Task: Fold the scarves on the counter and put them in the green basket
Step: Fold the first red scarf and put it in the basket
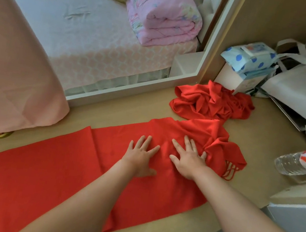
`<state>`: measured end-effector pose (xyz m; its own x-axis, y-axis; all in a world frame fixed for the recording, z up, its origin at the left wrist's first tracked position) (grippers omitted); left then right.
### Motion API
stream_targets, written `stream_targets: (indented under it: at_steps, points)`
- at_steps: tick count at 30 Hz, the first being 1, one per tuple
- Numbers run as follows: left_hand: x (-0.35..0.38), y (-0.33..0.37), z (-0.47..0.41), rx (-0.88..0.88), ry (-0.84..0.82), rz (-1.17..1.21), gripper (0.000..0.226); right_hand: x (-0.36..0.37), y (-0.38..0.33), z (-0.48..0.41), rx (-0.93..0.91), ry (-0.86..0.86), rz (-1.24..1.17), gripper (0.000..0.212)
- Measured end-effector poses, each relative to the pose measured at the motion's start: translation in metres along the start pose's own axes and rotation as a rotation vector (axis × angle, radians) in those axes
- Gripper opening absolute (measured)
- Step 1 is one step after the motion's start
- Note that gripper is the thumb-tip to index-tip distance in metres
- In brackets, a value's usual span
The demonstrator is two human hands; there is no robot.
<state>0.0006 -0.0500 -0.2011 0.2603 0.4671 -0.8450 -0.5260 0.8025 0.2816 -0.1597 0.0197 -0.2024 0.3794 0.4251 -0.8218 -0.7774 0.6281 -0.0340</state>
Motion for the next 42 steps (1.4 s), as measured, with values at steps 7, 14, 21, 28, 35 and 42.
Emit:
stream_targets:
  at_steps: [7, 14, 21, 28, 35, 42]
  points:
    - [0.007, 0.045, -0.046, 0.058, 0.052, 0.011, 0.123, -0.036, 0.062, -0.051, 0.033, 0.074, 0.151, 0.078]
    - [-0.017, 0.050, -0.032, -0.192, 0.428, -0.005, 0.076, -0.055, 0.022, -0.025, -0.206, 0.518, 0.181, 0.050]
    - [0.018, 0.026, -0.008, -0.231, 0.207, 0.103, 0.093, -0.003, -0.006, -0.024, -0.394, 0.140, 0.211, 0.075]
    - [0.022, 0.030, 0.012, -0.308, 0.277, 0.155, 0.084, -0.019, 0.029, -0.028, -0.220, 0.161, 0.237, 0.074]
    - [0.019, -0.002, 0.078, -0.369, 0.357, 0.184, 0.071, -0.011, -0.067, 0.030, -0.444, 0.220, 0.164, 0.064]
    - [0.040, -0.061, 0.203, -0.599, 0.394, 0.200, 0.066, 0.047, -0.186, 0.123, -0.656, 0.054, 0.193, 0.060]
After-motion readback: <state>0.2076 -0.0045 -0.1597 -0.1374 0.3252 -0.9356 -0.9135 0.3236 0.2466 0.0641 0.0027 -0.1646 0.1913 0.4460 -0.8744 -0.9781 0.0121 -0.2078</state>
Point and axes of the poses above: each hand's wrist, its own z-axis away from the middle knuckle, its own x-axis out of the palm, y = z × x, the point moved 7 cm from there along -z, towards the middle knuckle, and after that the axes turned 12 degrees about x, right-handed, at the moved point
